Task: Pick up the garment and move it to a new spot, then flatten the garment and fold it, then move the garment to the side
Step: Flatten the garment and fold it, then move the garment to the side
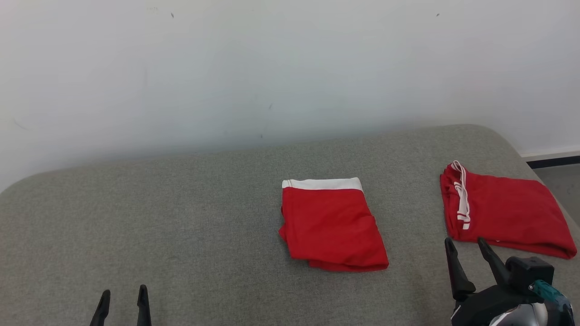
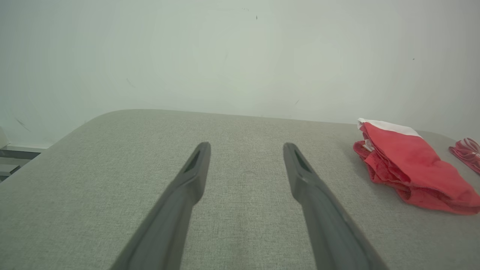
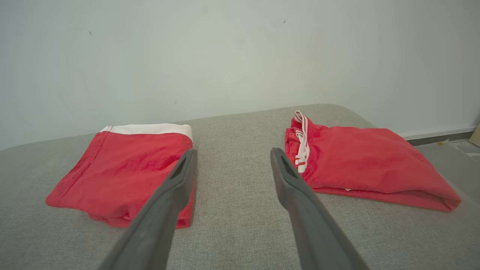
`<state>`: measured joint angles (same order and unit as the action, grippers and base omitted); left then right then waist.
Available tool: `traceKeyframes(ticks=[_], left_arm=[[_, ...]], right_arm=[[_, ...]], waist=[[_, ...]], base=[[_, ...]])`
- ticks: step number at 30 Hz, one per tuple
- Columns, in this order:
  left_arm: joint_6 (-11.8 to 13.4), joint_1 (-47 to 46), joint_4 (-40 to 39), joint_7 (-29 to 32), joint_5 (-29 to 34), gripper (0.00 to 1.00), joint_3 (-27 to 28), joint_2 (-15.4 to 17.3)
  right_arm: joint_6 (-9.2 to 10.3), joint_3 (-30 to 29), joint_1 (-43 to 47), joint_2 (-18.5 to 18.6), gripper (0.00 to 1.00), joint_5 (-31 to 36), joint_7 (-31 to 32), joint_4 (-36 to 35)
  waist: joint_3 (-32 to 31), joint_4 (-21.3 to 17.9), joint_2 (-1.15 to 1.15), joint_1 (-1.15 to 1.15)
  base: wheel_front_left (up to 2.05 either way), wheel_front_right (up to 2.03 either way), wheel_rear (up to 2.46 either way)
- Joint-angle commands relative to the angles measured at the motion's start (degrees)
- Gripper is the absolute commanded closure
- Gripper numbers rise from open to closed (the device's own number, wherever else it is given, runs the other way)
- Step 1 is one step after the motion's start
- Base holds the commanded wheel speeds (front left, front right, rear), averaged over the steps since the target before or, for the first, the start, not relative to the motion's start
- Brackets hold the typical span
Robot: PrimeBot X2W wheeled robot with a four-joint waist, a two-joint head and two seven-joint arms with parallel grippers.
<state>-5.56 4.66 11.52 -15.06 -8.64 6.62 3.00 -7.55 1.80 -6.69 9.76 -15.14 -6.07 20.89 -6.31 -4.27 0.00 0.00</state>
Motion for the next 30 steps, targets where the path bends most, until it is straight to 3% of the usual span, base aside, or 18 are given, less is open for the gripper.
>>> traceKeyframes(ticks=[1,24,30], left_arm=[[-0.1,-0.5,0.1,-0.1,0.5,0.00,0.0,0.2],[-0.3,-2.6,0.8,-0.1,0.1,0.00,-1.1,0.3],[-0.4,-3.5,0.5,-0.1,0.4,0.00,-3.3,0.1]], right_arm=[[0.15,-0.2,0.2,-0.2,0.00,0.0,-0.1,0.0],[0.15,-0.7,-0.8,-0.9,0.00,1.9,0.6,0.8],[0.15,1.2,-7.0,0.7,0.00,2.0,5.7,2.8]], waist=[[0.0,0.1,0.00,0.00],[1.8,2.3,0.00,0.00],[3.7,4.6,0.00,0.00]], base=[[0.00,0.00,0.00],[0.00,0.00,0.00],[0.00,0.00,0.00]])
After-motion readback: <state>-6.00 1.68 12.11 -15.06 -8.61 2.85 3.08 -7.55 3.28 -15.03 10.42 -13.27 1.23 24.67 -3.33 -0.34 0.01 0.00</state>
